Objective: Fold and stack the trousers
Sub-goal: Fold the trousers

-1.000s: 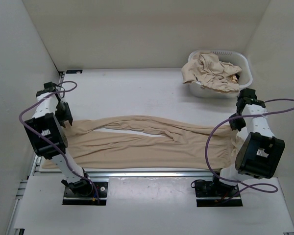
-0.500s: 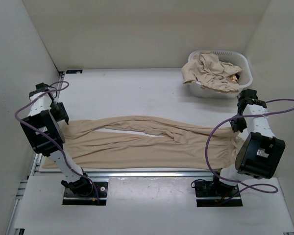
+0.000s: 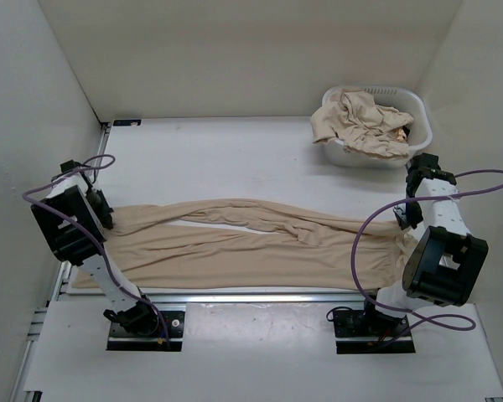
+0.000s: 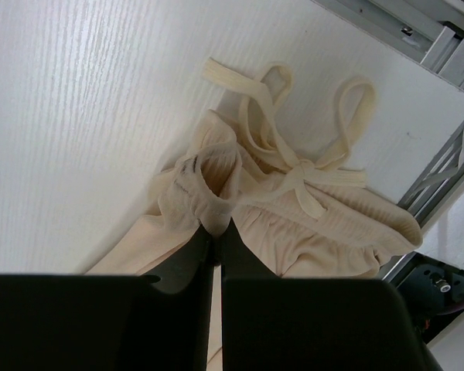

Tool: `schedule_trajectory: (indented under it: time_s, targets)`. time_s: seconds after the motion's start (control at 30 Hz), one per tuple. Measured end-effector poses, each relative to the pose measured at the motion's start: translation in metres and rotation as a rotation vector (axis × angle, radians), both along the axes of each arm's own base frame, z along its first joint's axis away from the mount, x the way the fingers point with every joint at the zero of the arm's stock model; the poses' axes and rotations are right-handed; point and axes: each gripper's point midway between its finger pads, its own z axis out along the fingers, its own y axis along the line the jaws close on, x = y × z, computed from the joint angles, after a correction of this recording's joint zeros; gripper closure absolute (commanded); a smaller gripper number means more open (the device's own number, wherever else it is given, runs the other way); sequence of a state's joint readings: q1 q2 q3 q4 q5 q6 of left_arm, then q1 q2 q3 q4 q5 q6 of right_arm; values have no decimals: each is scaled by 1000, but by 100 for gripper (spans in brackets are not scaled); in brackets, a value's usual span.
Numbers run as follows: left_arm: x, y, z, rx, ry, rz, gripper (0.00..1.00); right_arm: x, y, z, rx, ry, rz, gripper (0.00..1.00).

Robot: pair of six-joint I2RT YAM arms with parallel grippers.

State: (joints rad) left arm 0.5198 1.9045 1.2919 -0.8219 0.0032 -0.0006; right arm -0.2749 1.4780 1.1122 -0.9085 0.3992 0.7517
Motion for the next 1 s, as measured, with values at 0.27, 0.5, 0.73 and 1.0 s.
schedule_trajectory:
  time_s: [0.27,0.5,0.73,1.0]
  targets:
    - [4,-2,2,-10,-17,-6,86,-3,-3,0,-17,15,-1,100]
    - [37,18,44,55,-111,-6,86,7,-5,18,-24,-15,14,100]
    - [69,50,136,240,-304,18,86,31,-12,68,-64,-152,46,100]
    - [-8,53,136,269,-247,122,86,-34,-18,64,-38,-148,-52,100]
